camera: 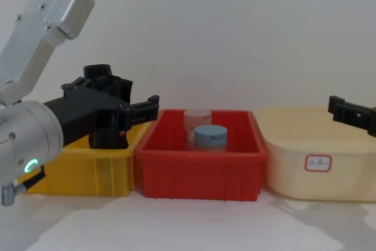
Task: Pick up the garbage bag with the one hand and transfer it to the other hand.
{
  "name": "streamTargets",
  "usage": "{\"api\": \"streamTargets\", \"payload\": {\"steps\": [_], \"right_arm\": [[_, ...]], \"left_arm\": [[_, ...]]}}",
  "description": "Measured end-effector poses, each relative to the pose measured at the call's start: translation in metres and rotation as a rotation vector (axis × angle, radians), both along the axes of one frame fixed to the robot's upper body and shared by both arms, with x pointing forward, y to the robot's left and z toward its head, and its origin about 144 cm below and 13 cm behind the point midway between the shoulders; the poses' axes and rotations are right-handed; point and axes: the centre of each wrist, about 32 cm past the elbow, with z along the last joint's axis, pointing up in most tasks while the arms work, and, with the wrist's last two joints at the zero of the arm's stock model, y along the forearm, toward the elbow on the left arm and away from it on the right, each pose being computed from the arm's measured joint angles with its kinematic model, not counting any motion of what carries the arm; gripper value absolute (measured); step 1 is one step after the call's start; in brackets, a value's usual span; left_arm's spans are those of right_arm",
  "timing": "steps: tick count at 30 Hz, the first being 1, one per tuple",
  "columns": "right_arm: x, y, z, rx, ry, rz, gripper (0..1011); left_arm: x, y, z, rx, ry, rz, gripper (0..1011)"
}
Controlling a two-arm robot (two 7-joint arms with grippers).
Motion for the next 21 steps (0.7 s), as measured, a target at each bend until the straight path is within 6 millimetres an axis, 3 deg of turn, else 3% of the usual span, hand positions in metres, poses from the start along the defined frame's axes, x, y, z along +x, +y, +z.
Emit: {"api": "streamTargets", "payload": {"steps": [21], "right_arm": [[0.0, 0.0, 0.0, 0.0, 0.0, 0.0, 1001]], "left_arm": [[0.0, 0.0, 0.0, 0.0, 0.0, 0.0, 1003]]}}
